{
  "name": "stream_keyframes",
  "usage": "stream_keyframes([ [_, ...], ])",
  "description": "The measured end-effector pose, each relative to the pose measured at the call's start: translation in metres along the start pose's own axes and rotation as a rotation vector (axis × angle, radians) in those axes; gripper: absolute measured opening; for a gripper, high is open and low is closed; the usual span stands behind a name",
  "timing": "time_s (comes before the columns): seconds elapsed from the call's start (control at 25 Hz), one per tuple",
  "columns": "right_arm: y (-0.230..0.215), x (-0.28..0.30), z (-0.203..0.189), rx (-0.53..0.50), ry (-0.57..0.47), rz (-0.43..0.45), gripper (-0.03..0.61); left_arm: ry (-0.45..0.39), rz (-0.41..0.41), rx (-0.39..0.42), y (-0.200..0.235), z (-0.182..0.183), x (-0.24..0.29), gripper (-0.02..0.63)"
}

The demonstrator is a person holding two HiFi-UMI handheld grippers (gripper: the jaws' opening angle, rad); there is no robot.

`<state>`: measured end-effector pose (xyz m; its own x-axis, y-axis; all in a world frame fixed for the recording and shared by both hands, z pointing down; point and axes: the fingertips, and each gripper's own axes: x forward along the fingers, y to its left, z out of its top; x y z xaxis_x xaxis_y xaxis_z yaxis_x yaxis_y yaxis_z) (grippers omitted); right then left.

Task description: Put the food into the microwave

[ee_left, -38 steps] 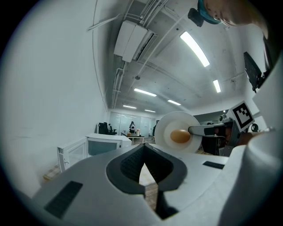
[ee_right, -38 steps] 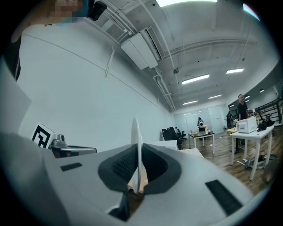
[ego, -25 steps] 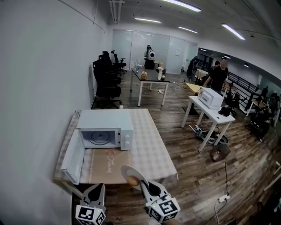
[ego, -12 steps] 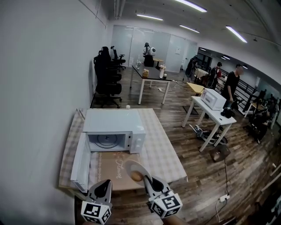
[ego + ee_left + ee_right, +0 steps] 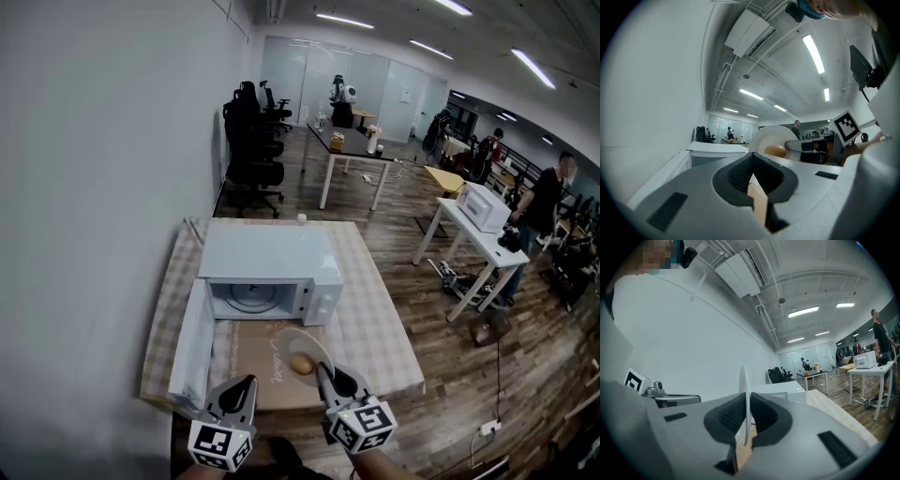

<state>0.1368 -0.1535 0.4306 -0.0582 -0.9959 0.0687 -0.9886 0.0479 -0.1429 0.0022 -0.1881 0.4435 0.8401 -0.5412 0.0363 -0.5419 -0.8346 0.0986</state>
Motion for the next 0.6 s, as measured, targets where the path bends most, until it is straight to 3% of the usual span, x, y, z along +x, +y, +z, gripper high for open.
stream_keyframes([
  [0.4,-0.037,0.088,-0.028,0.078,0.066,0.043,0.025,0.016,0.083,-0.002,0.040,-0.006,0.047,0.008],
  [0.6,-0.047,0.130,-0.063,0.128,0.131,0.068,0.025,0.041,0.132,-0.021,0.063,-0.022,0.063,0.008],
])
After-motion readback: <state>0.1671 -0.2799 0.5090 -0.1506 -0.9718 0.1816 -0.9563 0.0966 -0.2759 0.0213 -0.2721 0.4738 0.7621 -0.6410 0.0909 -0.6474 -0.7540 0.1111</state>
